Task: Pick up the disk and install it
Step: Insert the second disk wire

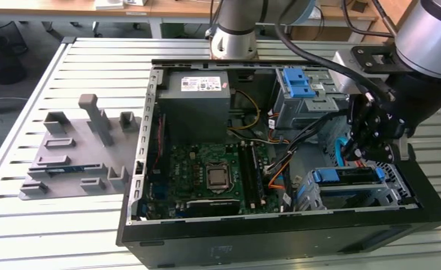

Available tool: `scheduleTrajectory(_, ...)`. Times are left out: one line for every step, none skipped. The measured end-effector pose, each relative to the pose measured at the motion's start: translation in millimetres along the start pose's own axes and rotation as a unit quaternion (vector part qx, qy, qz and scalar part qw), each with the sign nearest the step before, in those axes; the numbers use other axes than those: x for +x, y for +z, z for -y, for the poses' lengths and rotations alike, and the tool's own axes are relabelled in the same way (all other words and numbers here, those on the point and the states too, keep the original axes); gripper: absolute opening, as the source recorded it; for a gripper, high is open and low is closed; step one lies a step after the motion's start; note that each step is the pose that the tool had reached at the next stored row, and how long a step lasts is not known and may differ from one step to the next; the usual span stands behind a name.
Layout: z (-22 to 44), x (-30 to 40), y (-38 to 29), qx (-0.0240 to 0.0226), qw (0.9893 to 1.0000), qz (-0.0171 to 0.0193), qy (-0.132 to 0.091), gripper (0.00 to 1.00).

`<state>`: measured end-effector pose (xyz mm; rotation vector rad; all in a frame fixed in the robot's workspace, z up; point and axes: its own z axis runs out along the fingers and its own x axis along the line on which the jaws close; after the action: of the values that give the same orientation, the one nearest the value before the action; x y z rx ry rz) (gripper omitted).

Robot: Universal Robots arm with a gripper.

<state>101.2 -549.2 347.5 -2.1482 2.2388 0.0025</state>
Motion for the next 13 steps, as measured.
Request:
scheduleTrajectory(0.0, 1.0, 1.1, 0.0001, 1.0000, 0.0001, 0.000, 0.16)
scheduleTrajectory(-0.1, 2.1, 2.4, 0.0001, 1.0000, 0.0003, 0.000, 0.16)
scheduleTrajectory(-0.1, 3.3, 3.7, 0.0002, 1.0000, 0.0003, 0.000, 0.16)
scheduleTrajectory(-0.1, 4.2, 5.0, 0.0002, 1.0000, 0.0004, 0.000, 0.16)
scheduleTrajectory(0.0, 5.3, 5.9, 0.0002, 1.0000, 0.0003, 0.000, 0.16)
scheduleTrajectory(0.1, 6.3, 6.6, 0.0002, 1.0000, 0.0004, 0.000, 0.16)
scheduleTrajectory(0.1, 7.6, 7.1, 0.0002, 1.0000, 0.0004, 0.000, 0.16)
scheduleTrajectory(0.1, 9.3, 7.5, 0.0003, 1.0000, 0.0007, 0.000, 0.16)
scheduleTrajectory(0.1, 10.5, 7.9, 0.0002, 1.0000, 0.0011, 0.000, 0.16)
scheduleTrajectory(0.2, 11.2, 8.2, 0.0002, 1.0000, 0.0013, 0.000, 0.16)
scheduleTrajectory(0.2, 11.8, 8.4, 0.0002, 1.0000, 0.0014, 0.000, 0.16)
scheduleTrajectory(0.2, 12.2, 8.7, 0.0002, 1.0000, 0.0016, 0.000, 0.16)
scheduleTrajectory(0.2, 12.6, 8.9, 0.0002, 1.0000, 0.0018, 0.000, 0.16)
